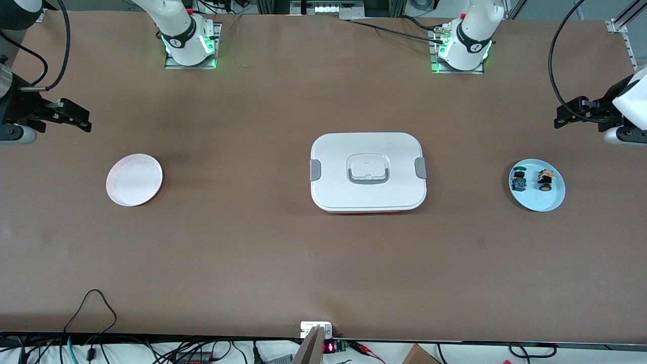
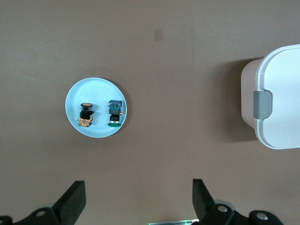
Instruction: Transfer orange switch to right arm and place
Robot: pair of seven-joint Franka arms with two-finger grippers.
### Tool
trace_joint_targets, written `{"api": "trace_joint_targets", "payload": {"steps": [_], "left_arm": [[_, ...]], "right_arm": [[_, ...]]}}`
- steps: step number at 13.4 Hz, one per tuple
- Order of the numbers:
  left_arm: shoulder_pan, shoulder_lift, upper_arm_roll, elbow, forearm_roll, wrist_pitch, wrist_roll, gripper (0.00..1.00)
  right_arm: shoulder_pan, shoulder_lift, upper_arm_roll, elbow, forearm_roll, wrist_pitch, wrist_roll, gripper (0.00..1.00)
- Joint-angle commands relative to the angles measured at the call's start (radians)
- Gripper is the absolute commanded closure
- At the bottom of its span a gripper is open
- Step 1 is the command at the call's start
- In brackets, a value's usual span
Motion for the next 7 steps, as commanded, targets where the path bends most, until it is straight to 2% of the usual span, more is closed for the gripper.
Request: {"api": "trace_joint_targets", "payload": {"steps": [1,7], "left_arm": [[-0.009,0.017,0.005,0.036,0.014,-0.045,-0.006,0.0],[-0.02,0.022,0.005,0.051,0.021,-0.053,-0.017,0.0]], "right_arm": [[0.001,0.004,0.001,0.015,-0.012,-0.016,0.009,0.0],[0.001,0.002,0.001,0.021,-0.014,-0.015,0.005,0.0]]}}
